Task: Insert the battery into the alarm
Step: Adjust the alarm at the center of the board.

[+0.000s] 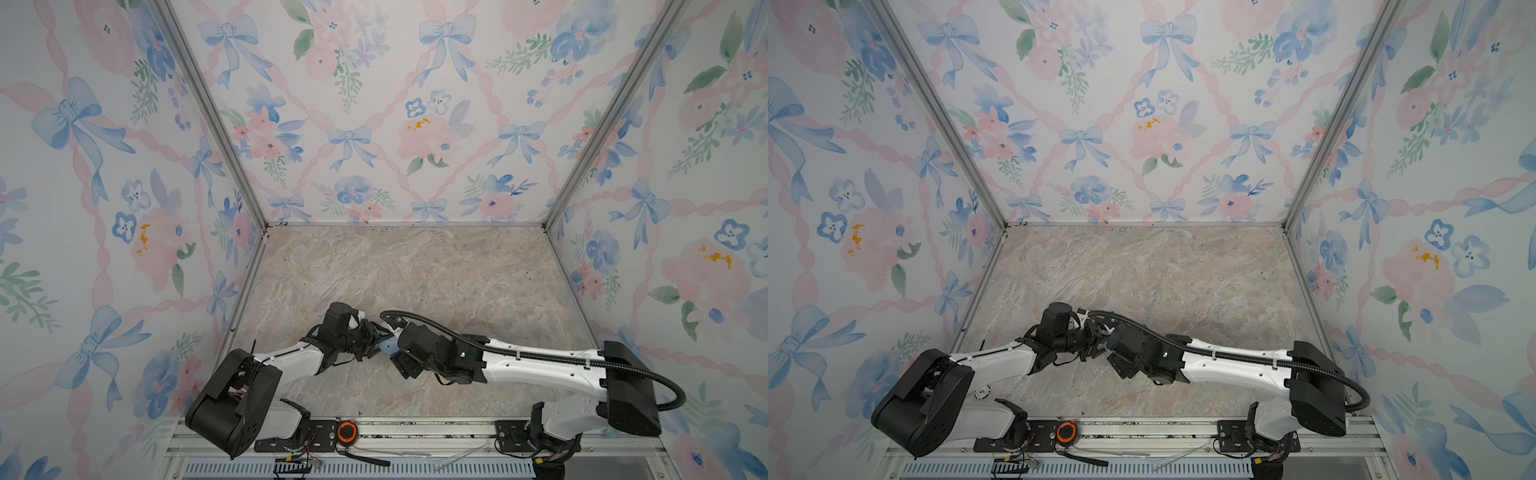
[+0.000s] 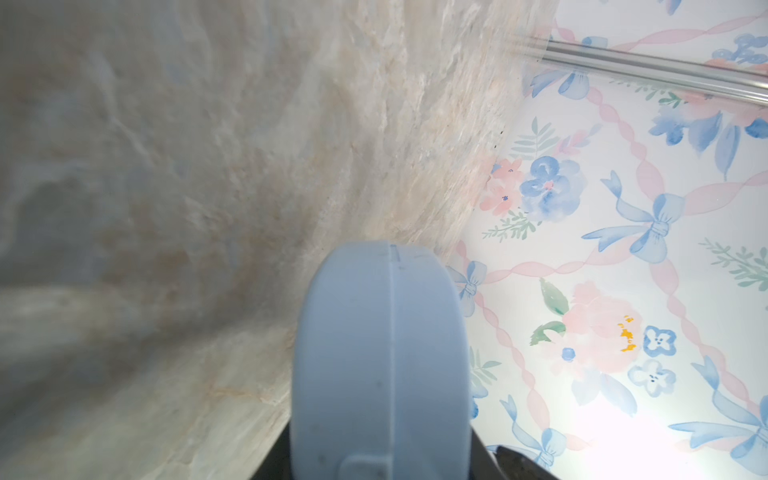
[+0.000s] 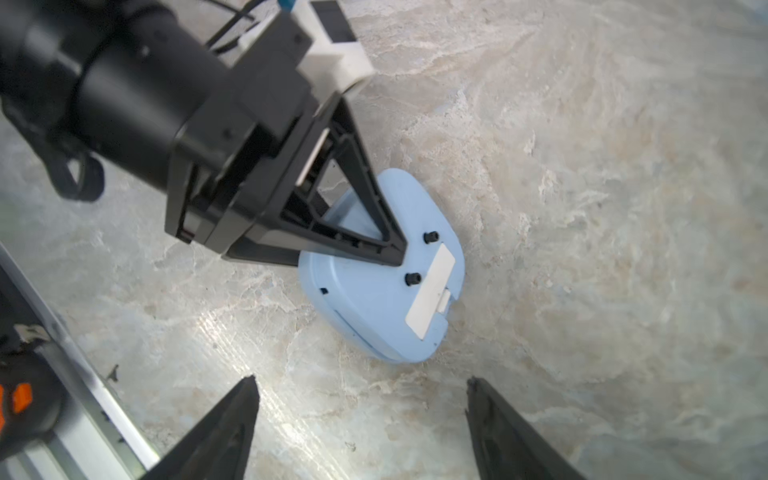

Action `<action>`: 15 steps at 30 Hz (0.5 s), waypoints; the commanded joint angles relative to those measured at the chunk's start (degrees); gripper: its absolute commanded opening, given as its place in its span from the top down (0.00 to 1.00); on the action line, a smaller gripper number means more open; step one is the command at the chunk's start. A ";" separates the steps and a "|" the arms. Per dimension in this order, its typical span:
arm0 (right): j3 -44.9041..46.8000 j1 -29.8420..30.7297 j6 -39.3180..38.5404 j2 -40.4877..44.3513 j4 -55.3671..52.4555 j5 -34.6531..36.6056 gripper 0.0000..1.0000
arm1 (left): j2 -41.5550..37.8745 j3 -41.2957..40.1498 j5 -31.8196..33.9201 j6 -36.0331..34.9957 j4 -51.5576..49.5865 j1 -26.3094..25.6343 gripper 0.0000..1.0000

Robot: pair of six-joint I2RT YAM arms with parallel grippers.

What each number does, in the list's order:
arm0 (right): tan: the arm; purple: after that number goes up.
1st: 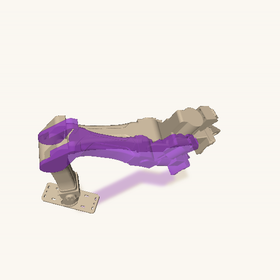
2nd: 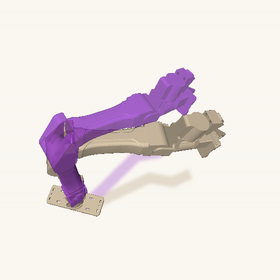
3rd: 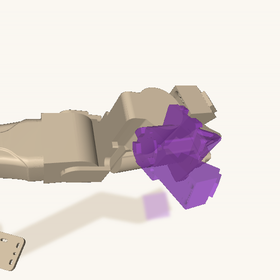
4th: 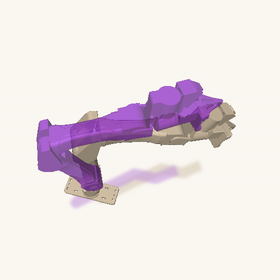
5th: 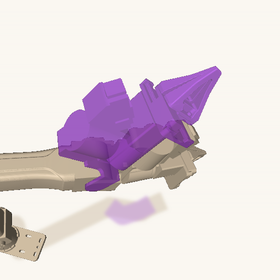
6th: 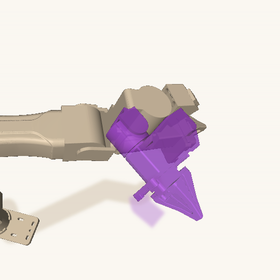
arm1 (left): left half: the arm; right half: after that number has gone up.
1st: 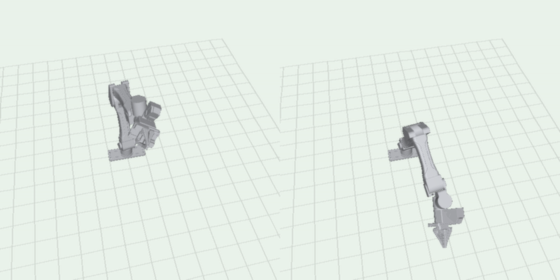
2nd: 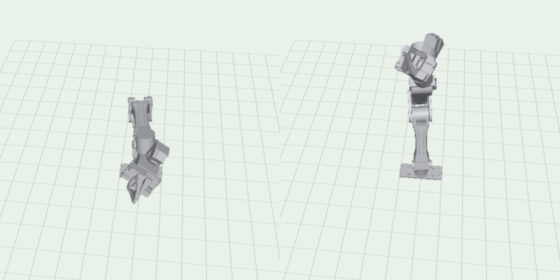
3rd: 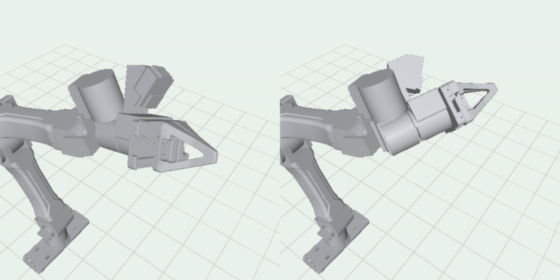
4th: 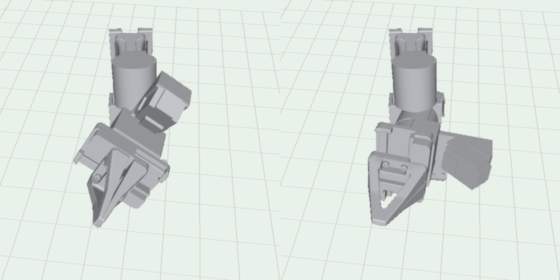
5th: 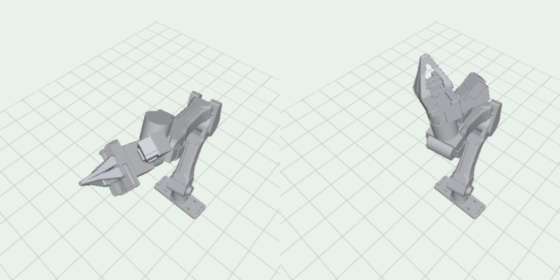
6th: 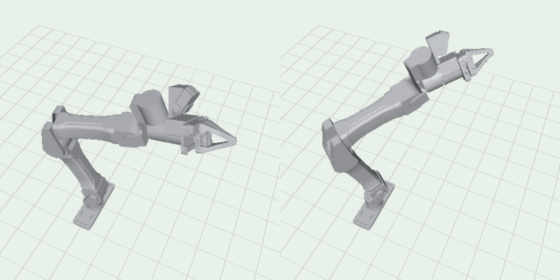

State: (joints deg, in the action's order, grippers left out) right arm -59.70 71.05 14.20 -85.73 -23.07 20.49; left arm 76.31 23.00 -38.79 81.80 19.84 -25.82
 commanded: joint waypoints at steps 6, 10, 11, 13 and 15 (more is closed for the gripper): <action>-5.83 3.02 -11.49 -8.53 -8.74 13.83 0.15 | -4.45 3.49 -3.77 4.62 -6.52 0.34 1.00; -7.72 4.19 -12.31 -12.05 -8.73 18.08 0.21 | -5.66 4.02 -3.98 4.53 -8.13 0.42 1.00; -7.92 4.54 -12.39 -12.40 -8.37 19.12 0.23 | -5.82 4.24 -4.08 4.36 -8.55 0.41 1.00; -8.57 4.85 -12.36 -13.50 -8.46 20.92 0.27 | -6.04 4.51 -4.54 4.41 -8.85 0.38 1.00; -8.81 5.02 -12.50 -14.17 -7.90 22.26 0.31 | -6.31 4.67 -4.92 4.60 -8.86 0.41 1.00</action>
State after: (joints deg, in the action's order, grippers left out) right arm -66.98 75.55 3.03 -98.41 -29.43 38.30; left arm 71.92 25.82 -40.69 86.26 10.50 -25.34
